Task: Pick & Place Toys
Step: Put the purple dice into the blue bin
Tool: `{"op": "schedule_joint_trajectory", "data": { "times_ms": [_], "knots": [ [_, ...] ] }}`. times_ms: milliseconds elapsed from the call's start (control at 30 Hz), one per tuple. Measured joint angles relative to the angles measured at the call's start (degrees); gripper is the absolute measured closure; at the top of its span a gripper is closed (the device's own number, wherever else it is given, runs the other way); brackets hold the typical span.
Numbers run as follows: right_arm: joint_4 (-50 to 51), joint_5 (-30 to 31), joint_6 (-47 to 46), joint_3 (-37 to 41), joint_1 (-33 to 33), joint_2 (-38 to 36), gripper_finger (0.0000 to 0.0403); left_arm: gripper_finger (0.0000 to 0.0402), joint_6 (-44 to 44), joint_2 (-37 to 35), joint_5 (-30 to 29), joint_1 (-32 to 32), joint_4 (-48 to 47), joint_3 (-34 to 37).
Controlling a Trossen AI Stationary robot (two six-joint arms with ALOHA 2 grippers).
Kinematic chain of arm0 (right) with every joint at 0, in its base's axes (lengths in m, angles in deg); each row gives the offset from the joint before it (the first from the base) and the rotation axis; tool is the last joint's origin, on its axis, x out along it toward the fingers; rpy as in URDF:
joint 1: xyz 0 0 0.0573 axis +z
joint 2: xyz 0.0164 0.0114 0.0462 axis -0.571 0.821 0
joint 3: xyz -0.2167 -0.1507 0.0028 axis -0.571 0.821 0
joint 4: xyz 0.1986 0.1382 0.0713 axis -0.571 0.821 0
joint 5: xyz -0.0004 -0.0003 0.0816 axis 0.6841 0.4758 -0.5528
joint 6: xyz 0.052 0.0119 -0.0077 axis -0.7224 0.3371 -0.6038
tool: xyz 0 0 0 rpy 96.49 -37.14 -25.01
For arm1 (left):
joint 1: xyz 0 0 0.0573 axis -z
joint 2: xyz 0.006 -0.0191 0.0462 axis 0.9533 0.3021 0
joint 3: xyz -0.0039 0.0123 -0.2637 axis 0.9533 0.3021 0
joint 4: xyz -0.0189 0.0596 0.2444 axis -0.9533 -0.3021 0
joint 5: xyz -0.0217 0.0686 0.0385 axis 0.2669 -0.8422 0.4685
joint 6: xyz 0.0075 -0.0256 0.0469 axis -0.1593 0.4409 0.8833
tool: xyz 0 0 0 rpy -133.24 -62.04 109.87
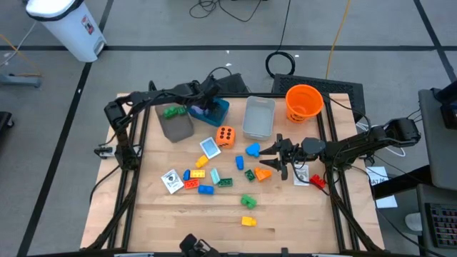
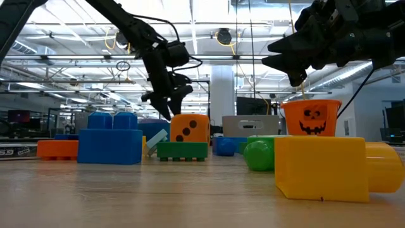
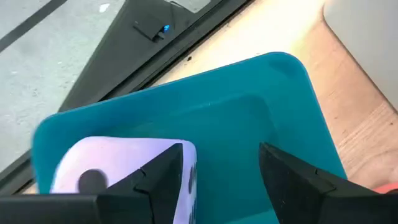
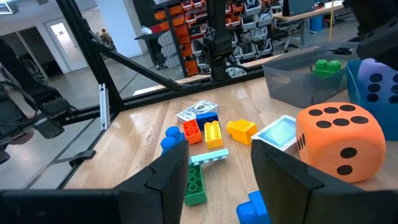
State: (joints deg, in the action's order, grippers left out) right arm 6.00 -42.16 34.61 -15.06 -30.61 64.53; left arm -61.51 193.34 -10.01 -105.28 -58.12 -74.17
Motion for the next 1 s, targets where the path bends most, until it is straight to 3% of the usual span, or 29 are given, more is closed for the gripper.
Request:
{"op": "schedule_joint_trajectory", "data": {
  "times_ms": [167,333,1000],
  "knots": [
    [0.0,0.0,0.0,0.0,0.0,0.0,0.0236,0.0188,0.2,0.0,-0.7,0.1,-1.3,-1.0],
    [0.0,0.0,0.0,0.0,0.0,0.0,0.0236,0.0188,1.0,0.0,4.2,0.3,-2.1,-1.0],
    [0.0,0.0,0.0,0.0,0.0,0.0,0.0236,0.0188,1.0,0.0,-3.1,-0.1,-4.5,-1.0]
  ]
}}
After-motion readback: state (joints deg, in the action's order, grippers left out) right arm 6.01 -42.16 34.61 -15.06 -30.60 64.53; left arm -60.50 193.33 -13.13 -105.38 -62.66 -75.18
